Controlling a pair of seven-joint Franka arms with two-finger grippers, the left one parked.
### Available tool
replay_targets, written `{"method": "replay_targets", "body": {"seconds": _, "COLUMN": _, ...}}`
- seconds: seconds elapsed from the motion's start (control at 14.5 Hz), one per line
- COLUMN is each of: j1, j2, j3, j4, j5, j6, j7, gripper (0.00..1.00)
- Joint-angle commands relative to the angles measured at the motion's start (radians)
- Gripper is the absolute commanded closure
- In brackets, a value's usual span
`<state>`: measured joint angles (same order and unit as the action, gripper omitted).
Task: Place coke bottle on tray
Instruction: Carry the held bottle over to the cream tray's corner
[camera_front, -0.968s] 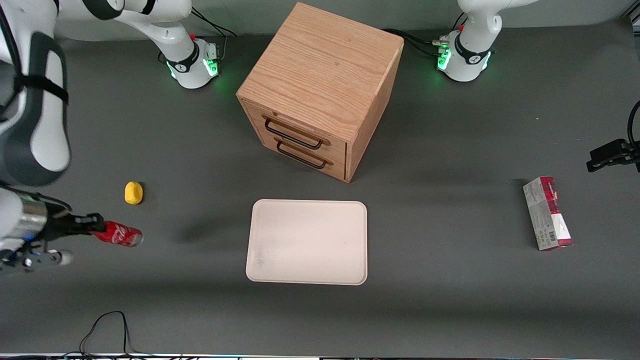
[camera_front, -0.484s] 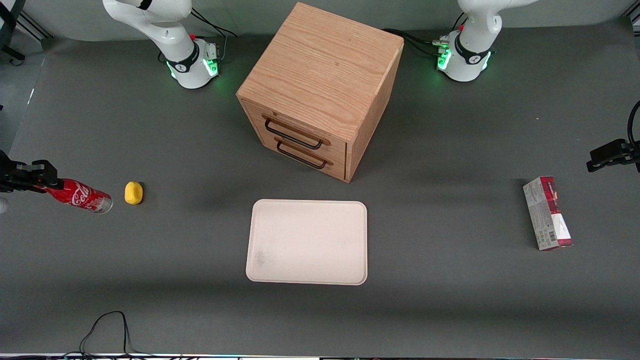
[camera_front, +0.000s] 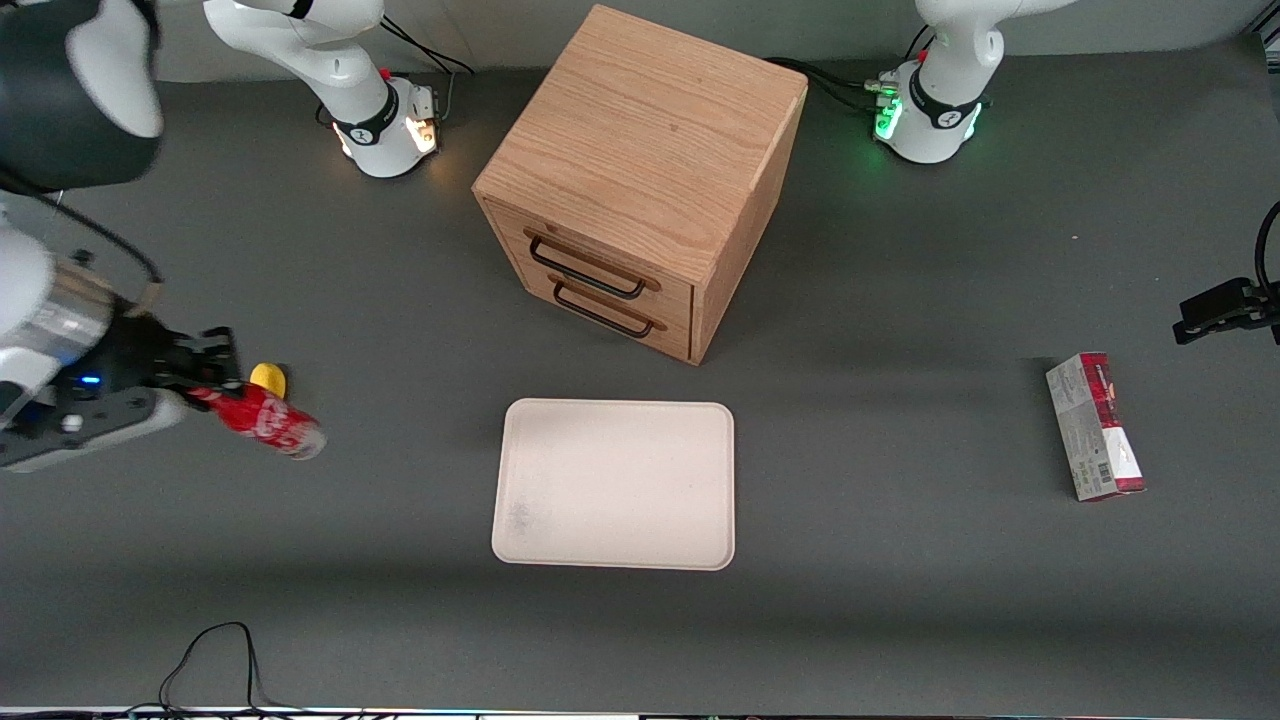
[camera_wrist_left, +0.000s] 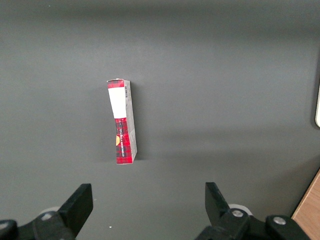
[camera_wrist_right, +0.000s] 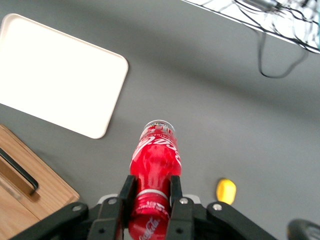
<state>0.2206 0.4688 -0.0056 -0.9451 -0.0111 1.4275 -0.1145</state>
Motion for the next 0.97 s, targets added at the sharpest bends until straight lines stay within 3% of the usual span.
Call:
{"method": "replay_targets", "body": {"seconds": 0.0, "j1": 0.072, "j2": 0.044, "j3": -0.005, "j4": 0.057, "j5": -0.012, "j6": 0.017, "j7": 0.05, "gripper": 1.0}}
{"method": "replay_targets", "body": {"seconds": 0.41, "j1": 0.198, "j2": 0.099, "j3": -0.002, "j4": 0.077, "j5": -0.01, "j6": 0.04, "j7": 0.075, "gripper": 1.0}}
{"method": "replay_targets", "body": {"seconds": 0.9, "j1": 0.207, "j2": 0.229, "j3": 0.03, "j4": 0.077, "j5": -0.01, "j6": 0.135, "j7": 0.075, "gripper": 1.0}}
